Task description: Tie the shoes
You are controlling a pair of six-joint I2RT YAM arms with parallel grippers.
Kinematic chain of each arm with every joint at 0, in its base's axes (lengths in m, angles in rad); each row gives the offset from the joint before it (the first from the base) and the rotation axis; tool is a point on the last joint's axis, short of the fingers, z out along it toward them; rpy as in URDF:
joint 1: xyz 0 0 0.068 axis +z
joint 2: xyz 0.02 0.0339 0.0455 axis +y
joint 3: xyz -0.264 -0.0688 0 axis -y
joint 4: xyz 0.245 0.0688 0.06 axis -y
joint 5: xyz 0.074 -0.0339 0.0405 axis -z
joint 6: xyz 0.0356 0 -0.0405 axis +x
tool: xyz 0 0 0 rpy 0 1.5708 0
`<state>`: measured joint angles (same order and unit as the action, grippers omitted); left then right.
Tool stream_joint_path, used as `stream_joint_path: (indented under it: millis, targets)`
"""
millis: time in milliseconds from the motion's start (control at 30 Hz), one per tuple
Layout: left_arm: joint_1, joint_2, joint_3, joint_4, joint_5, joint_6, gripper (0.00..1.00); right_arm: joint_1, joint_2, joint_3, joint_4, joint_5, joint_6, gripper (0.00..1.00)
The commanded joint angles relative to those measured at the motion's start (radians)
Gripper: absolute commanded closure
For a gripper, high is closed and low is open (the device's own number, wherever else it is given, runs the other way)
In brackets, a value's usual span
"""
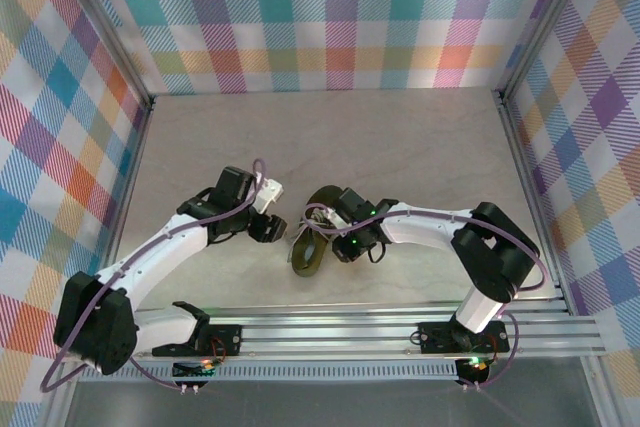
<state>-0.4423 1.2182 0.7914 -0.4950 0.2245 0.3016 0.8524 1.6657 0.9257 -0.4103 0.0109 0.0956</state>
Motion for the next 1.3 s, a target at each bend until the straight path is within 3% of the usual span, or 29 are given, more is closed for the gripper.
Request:
stream_joint_path:
  millis: [0,167,367,1000,1100,1233,1267]
  targets:
    - [0.013,0.037,0.006,-0.115,-0.011,0.352,0.33,0.007,-0.035,0.021,-0.006,0.101,-0.038,0.88]
    - [0.017,0.093,-0.032,0.051,0.016,0.453,0.33,-0.001,-0.032,0.041,-0.018,0.095,-0.095,0.98]
    - [0.016,0.18,-0.043,0.154,0.043,0.522,0.26,-0.013,-0.015,0.056,-0.02,0.075,-0.104,0.99]
    - [-0.069,0.359,-0.01,0.288,0.092,0.531,0.24,-0.047,-0.008,0.025,0.025,0.033,-0.071,1.0]
    - [-0.067,0.369,-0.006,0.304,0.083,0.531,0.37,-0.053,-0.014,0.02,0.025,0.032,-0.072,1.0]
    - [-0.044,0.341,0.007,0.27,0.088,0.543,0.83,-0.068,-0.03,0.012,0.018,0.035,-0.078,1.0]
    - [-0.041,0.328,0.005,0.265,0.081,0.547,0.9,-0.075,-0.035,0.01,0.018,0.035,-0.081,1.0]
